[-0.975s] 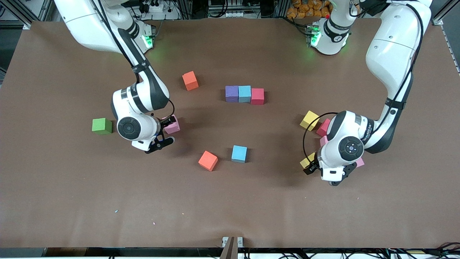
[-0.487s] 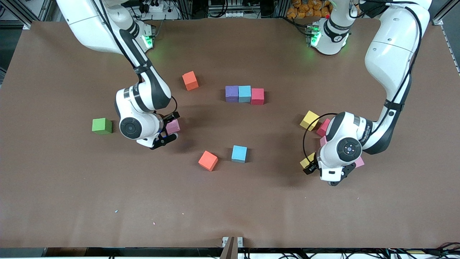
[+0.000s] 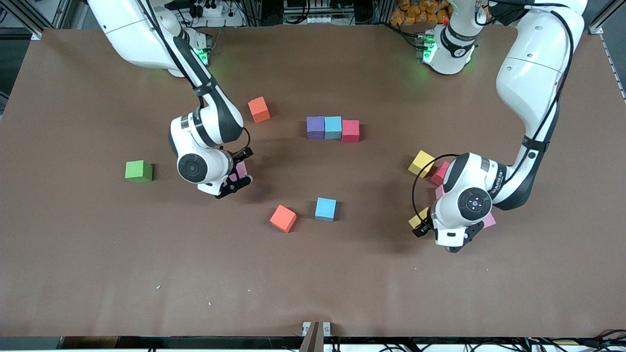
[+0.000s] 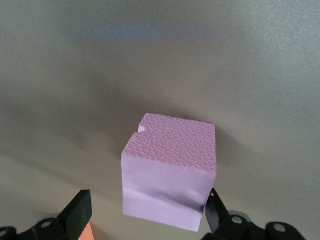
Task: Arrange 11 blocks into digit 3
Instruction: 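Close the left gripper on yellow while the right gripper grips pink, then carry the pink cube with the right gripper to the purple cube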
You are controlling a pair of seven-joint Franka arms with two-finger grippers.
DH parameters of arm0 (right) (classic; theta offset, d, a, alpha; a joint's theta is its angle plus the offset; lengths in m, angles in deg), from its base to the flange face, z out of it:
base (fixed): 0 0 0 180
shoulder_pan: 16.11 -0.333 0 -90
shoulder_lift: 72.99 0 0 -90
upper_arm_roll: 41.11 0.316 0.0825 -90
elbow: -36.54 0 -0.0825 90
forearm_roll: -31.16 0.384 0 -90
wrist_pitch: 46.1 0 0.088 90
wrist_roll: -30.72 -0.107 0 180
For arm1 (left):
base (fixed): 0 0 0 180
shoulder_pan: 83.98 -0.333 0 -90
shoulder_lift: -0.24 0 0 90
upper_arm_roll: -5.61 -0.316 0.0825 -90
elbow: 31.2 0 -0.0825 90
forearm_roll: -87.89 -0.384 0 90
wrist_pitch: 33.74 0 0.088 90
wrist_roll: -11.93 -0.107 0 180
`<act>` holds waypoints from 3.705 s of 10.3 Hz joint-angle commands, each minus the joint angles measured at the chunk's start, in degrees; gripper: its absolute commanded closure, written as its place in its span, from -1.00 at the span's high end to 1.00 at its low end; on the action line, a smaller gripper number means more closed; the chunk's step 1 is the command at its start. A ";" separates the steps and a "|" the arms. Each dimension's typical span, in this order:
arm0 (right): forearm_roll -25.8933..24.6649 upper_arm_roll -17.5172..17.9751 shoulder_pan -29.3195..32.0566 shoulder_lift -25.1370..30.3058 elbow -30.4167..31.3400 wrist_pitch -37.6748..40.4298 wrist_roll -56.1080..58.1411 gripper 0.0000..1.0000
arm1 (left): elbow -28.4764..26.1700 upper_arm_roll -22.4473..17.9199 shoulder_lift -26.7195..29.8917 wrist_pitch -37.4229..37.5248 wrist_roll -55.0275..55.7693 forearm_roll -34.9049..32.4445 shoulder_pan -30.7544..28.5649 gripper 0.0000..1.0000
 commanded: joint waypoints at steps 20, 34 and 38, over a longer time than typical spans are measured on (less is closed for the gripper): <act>2.46 1.40 -8.09 1.24 -2.92 1.61 -16.23 -0.97 | 2.46 0.08 -1.38 0.13 5.99 -0.39 -0.09 -1.00; 2.56 1.40 -20.49 -8.41 -21.98 0.72 -47.02 -1.00 | 3.17 0.17 -1.12 0.75 5.29 -0.74 0.61 -1.00; 2.38 1.31 -22.60 -11.15 -23.40 0.64 -46.93 -1.00 | 3.17 0.17 -1.12 0.75 5.47 -0.47 0.96 -1.00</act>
